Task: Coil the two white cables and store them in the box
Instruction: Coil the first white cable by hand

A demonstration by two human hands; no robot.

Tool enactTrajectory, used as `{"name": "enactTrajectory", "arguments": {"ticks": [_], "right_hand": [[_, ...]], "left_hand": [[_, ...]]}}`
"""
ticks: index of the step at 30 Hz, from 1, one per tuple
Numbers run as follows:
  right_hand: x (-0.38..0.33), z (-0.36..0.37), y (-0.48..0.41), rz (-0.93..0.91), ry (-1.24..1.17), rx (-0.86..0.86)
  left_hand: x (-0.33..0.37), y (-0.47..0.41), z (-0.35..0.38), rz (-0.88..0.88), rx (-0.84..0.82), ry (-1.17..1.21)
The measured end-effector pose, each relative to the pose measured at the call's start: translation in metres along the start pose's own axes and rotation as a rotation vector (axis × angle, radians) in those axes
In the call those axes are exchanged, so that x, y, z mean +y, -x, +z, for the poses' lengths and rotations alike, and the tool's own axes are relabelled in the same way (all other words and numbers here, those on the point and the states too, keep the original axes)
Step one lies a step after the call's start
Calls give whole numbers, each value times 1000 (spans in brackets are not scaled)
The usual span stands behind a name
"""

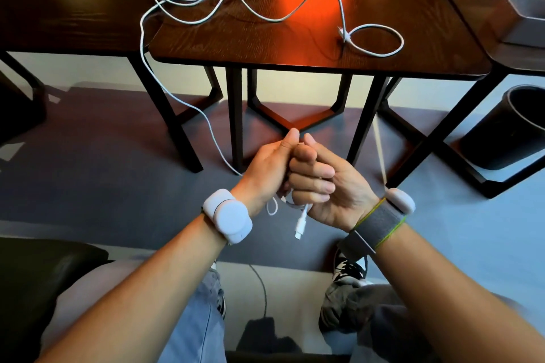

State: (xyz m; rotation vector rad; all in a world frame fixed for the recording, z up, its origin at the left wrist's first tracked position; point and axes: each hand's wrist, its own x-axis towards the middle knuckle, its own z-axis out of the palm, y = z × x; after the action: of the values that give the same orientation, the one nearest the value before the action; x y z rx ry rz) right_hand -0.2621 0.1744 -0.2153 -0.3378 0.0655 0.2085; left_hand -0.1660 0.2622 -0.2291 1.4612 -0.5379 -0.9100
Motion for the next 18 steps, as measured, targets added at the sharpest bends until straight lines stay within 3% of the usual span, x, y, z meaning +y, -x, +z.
{"name": "enactTrajectory", "arguments": {"ticks": [4, 8, 13, 18], "right_hand": [[0, -1, -1, -99, -197, 52], [1, -2, -5, -266, -234, 177], [-19, -8, -7, -610, 33, 373], [-18, -18, -8, -621, 525, 566]], "left_hand": [[-4, 0, 6, -105, 7, 47], [-6, 3, 9, -307, -22, 218], [-20, 12, 18, -468, -134, 75], [-28, 14, 23, -420, -224, -106]]}}
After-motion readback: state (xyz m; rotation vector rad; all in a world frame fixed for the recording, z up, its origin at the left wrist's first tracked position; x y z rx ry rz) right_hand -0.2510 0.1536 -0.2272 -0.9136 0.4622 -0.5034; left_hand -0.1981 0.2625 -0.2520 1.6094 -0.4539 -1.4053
